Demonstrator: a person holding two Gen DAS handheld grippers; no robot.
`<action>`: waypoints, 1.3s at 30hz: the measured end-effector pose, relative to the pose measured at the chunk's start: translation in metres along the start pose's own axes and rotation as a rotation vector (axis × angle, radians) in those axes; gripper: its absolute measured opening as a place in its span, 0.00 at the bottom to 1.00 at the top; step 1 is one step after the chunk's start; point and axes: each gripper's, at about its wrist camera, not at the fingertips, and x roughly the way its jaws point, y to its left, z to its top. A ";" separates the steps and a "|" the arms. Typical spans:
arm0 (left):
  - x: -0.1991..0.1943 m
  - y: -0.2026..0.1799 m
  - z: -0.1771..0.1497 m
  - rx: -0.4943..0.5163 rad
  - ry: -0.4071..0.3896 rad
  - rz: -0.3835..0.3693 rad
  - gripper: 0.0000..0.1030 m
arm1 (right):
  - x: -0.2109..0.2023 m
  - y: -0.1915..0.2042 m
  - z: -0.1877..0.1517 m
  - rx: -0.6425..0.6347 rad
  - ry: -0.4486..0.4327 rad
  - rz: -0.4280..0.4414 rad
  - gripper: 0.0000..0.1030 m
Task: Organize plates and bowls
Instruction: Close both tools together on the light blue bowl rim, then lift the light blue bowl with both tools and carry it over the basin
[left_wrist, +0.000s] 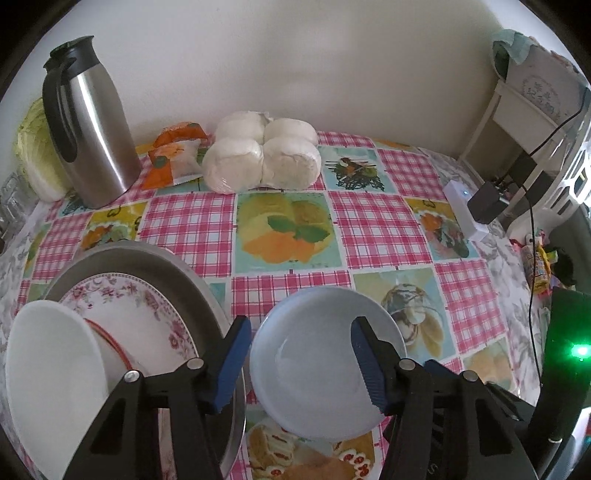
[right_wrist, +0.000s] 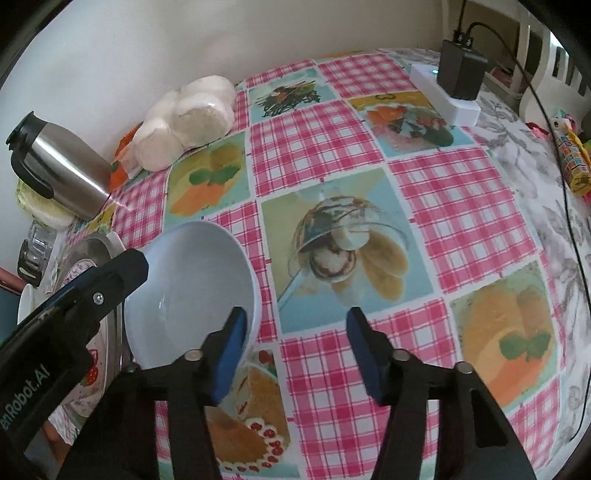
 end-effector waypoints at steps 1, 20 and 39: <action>0.001 0.001 0.000 -0.001 0.001 -0.002 0.58 | 0.002 0.001 0.001 0.005 0.001 0.009 0.42; 0.016 -0.004 -0.001 -0.008 0.045 -0.046 0.49 | 0.005 -0.011 0.007 0.042 0.002 0.026 0.16; 0.052 -0.017 -0.023 0.046 0.155 -0.019 0.20 | 0.009 -0.034 0.005 0.127 0.012 0.079 0.16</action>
